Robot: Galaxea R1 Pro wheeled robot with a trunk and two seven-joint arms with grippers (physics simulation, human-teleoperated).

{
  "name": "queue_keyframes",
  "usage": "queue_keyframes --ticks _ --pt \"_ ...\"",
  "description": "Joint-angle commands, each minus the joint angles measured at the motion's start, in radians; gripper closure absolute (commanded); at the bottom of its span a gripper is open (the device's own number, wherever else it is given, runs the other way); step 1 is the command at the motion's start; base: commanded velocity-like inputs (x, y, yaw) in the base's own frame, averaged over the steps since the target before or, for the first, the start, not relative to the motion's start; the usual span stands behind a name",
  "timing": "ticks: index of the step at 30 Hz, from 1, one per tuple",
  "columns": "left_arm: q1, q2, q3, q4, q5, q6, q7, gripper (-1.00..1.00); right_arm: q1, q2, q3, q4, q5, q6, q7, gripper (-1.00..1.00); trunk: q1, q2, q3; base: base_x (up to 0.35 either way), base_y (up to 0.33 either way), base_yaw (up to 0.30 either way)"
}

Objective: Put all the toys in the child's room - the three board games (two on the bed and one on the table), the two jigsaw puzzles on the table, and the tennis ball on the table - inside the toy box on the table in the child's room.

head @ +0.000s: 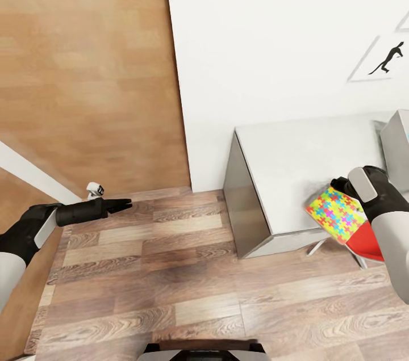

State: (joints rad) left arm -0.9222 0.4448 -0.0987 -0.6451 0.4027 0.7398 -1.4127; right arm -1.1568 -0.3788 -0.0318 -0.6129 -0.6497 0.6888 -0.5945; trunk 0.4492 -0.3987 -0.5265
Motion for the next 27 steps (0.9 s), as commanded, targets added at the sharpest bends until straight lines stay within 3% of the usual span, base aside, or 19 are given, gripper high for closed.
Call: queue_keyframes --ticks 1,10,27 --pt "-0.001 0.001 -0.006 0.001 0.006 0.01 -0.002 -1.0 0.0 0.001 0.0 0.019 -0.042 -0.006 -0.007 -1.0 0.001 -0.001 -0.002 0.0 0.207 0.0" --pt "-0.001 0.002 -0.006 0.001 0.007 0.01 -0.002 -1.0 0.001 0.001 0.0 0.021 -0.042 -0.006 -0.007 -1.0 0.001 -0.001 -0.002 0.0 0.112 0.0" --pt "-0.001 0.001 -0.006 0.001 0.007 0.01 -0.001 -1.0 0.001 -0.001 0.0 0.02 -0.042 -0.006 -0.007 -1.0 0.001 -0.001 -0.002 0.0 0.016 -0.001"
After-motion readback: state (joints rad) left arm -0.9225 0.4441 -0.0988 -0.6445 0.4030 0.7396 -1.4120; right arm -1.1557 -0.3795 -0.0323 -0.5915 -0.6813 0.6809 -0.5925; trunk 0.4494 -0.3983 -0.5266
